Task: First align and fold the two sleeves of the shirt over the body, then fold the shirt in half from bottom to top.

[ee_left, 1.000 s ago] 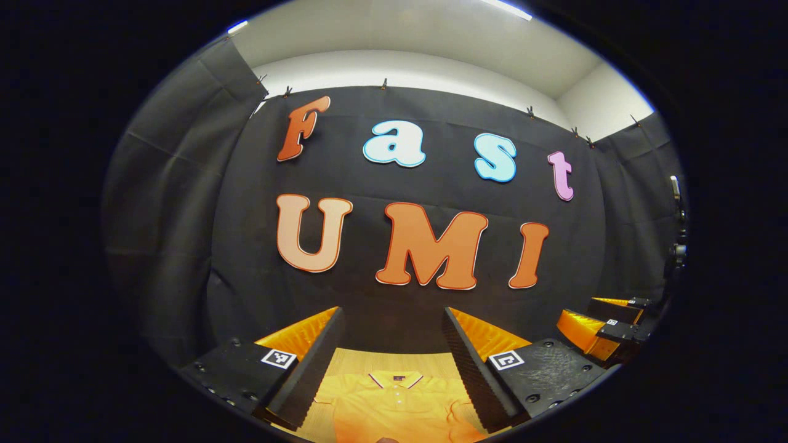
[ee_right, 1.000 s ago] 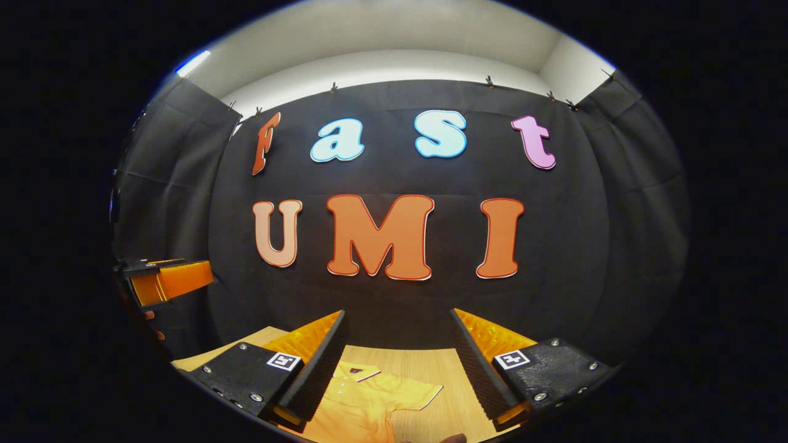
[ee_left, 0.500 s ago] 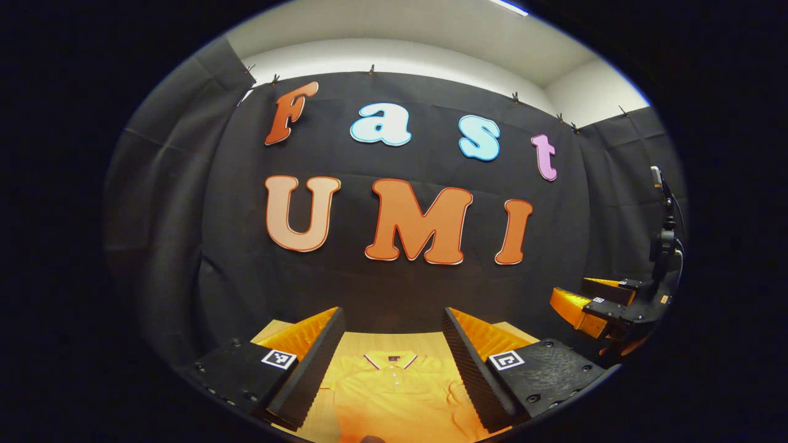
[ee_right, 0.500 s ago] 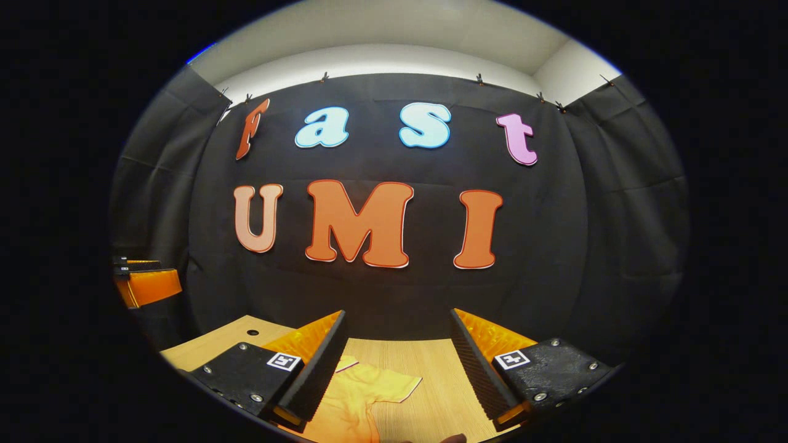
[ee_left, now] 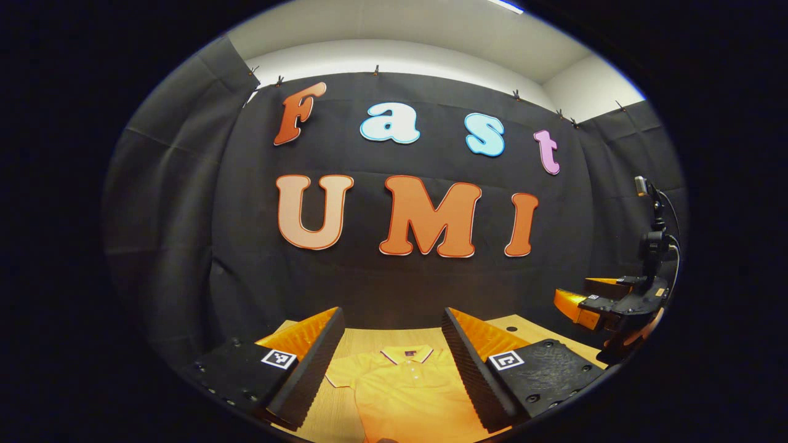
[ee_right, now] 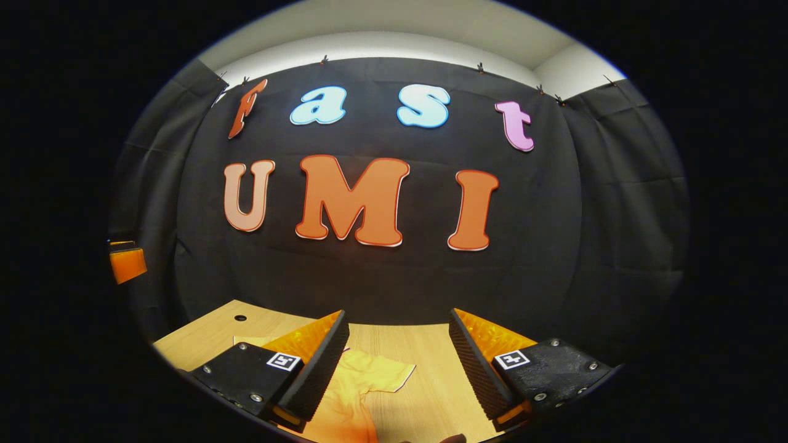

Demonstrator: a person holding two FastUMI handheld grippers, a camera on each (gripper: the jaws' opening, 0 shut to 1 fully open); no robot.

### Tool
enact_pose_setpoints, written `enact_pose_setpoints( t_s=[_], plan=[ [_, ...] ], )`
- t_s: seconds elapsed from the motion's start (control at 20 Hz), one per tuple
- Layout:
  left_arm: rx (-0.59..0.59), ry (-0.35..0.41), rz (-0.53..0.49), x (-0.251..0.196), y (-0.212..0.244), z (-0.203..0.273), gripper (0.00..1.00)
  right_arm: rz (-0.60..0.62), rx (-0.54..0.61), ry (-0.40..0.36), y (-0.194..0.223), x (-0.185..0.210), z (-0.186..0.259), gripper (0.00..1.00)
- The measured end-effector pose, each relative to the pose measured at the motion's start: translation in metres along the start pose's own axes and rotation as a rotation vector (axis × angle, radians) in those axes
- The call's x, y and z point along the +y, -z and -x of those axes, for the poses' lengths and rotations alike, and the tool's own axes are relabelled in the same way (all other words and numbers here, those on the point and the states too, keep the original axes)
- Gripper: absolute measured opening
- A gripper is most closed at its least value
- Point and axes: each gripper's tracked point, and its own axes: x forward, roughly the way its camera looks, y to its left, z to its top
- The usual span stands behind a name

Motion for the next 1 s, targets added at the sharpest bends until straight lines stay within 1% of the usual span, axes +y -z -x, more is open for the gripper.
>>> enact_pose_setpoints(
  t_s=[0.15, 0.3, 0.35, 0.4, 0.55, 0.65, 0.75, 0.9, 1.0],
  plan=[
    [-0.015, -0.024, 0.000, 0.002, -0.004, -0.009, 0.97, 0.002, 0.060, -0.015, 0.026, 0.000, -0.024, 0.99],
    [-0.043, -0.048, -0.002, 0.000, -0.007, -0.018, 0.97, -0.029, 0.107, -0.027, 0.045, -0.006, -0.049, 0.99],
    [-0.041, -0.057, 0.001, 0.000, -0.005, -0.022, 0.95, -0.037, 0.128, -0.029, 0.053, -0.009, -0.058, 0.99],
    [-0.038, -0.065, -0.002, -0.001, -0.003, -0.026, 0.97, -0.041, 0.147, -0.024, 0.061, -0.013, -0.066, 0.99],
    [-0.019, -0.097, -0.010, -0.001, 0.004, -0.035, 0.97, -0.022, 0.274, -0.007, 0.100, -0.022, -0.092, 0.99],
    [0.004, -0.121, -0.005, 0.000, 0.013, -0.042, 0.97, -0.005, 0.323, -0.009, 0.120, -0.025, -0.106, 0.99],
    [0.036, -0.155, 0.000, 0.006, 0.022, -0.050, 0.98, -0.002, 0.375, -0.023, 0.138, -0.026, -0.121, 0.99],
    [0.073, -0.203, 0.010, 0.013, 0.034, -0.056, 0.98, -0.033, 0.457, -0.052, 0.163, -0.021, -0.142, 0.99],
    [0.092, -0.238, 0.009, 0.017, 0.038, -0.058, 0.98, -0.055, 0.540, -0.061, 0.185, -0.021, -0.156, 0.99]
  ],
)
